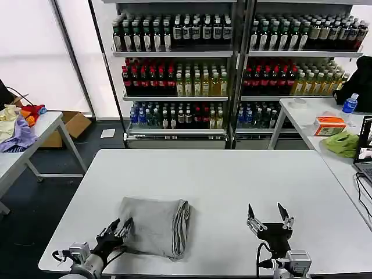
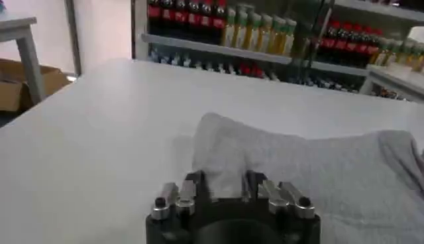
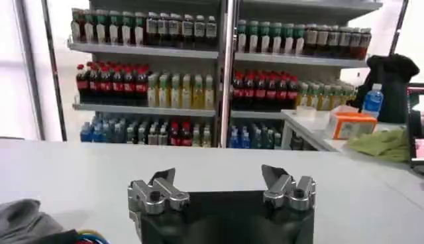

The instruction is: Fold and organize the clothes.

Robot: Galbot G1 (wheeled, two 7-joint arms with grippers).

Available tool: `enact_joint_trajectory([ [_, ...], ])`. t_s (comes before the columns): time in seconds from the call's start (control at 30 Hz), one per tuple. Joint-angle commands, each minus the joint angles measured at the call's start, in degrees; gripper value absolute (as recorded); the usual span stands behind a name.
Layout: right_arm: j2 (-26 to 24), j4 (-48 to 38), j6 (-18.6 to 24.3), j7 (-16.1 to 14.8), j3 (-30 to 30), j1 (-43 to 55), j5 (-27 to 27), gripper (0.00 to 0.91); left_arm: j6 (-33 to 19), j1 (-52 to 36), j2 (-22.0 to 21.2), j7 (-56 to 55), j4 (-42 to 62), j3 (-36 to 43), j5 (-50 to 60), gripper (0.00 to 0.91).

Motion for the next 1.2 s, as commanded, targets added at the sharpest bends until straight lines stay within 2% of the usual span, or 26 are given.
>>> enact_joint_trajectory([
  [0.03,0.1,0.1,0.2,0.0,0.0,-0.1,0.0,0.907,0.7,0.2,-0.3,0.5,1.2,0.1,0.1,0.03],
  [0.17,0.1,0.0,0.3,0.0,-0.2,-0.1,0.0,0.907,0.7,0.2,-0.2,0.3,1.3,-0.1,0.0,0.0],
  [0.43,0.1,-0.1,0.5,0.0,-0.1,0.0,0.0,0.907,-0.8,-0.7,0.5,-0.3,2.8,-2.6,0.6,0.0],
  [0.6,0.0,-0.2,0.4,0.1,-0.1,0.3,0.1,0.907,-1.0,-1.1,4.5,-0.5,3.7,-10.1,-0.3,0.0],
  [0.87,-0.1,-0.7,0.3,0.1,-1.1,1.1,0.2,0.907,-0.6,-2.5,17.8,-0.5,6.4,-26.5,-1.1,0.0],
  [0.97,0.0,-1.2,0.3,0.0,-1.6,1.6,0.3,0.907,-0.8,-2.2,21.1,-0.8,7.0,-30.5,-1.3,0.0],
  [1.1,0.3,-1.7,0.3,0.1,-2.3,2.1,0.3,0.907,-0.6,-1.8,21.8,-0.8,5.7,-32.1,-1.2,0.0],
  [1.2,0.3,-1.8,0.1,0.1,-2.4,2.5,0.5,0.907,-0.6,-1.1,20.5,-0.9,4.1,-31.0,-0.8,0.0],
])
